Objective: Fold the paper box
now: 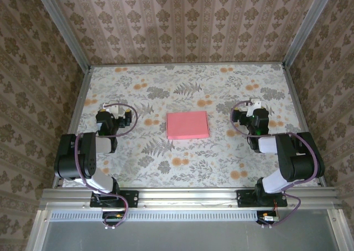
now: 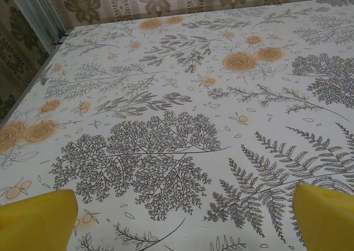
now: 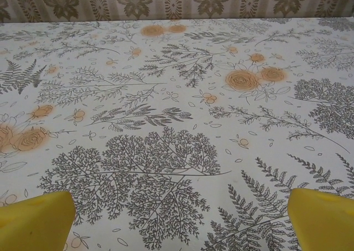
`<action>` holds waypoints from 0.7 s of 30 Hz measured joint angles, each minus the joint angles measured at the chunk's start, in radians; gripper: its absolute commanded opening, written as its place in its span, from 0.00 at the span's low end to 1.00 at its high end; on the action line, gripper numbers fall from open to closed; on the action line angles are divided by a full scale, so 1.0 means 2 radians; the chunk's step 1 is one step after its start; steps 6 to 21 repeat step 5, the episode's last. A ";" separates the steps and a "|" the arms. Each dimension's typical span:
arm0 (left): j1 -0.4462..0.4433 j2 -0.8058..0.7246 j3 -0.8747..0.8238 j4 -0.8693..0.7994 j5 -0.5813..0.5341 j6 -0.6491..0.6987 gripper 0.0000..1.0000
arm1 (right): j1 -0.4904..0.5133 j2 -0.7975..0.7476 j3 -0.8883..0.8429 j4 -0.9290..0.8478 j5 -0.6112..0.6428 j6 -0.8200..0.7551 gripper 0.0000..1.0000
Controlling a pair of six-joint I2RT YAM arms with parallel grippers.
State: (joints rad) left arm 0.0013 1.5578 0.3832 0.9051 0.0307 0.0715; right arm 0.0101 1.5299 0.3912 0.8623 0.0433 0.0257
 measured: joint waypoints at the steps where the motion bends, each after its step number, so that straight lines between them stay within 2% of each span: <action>1: 0.000 0.000 0.000 0.000 0.000 0.000 1.00 | 0.000 0.000 0.000 0.000 0.000 0.000 1.00; 21: 0.000 0.000 0.000 0.000 0.000 0.000 1.00 | 0.000 0.000 0.000 -0.004 0.000 0.000 1.00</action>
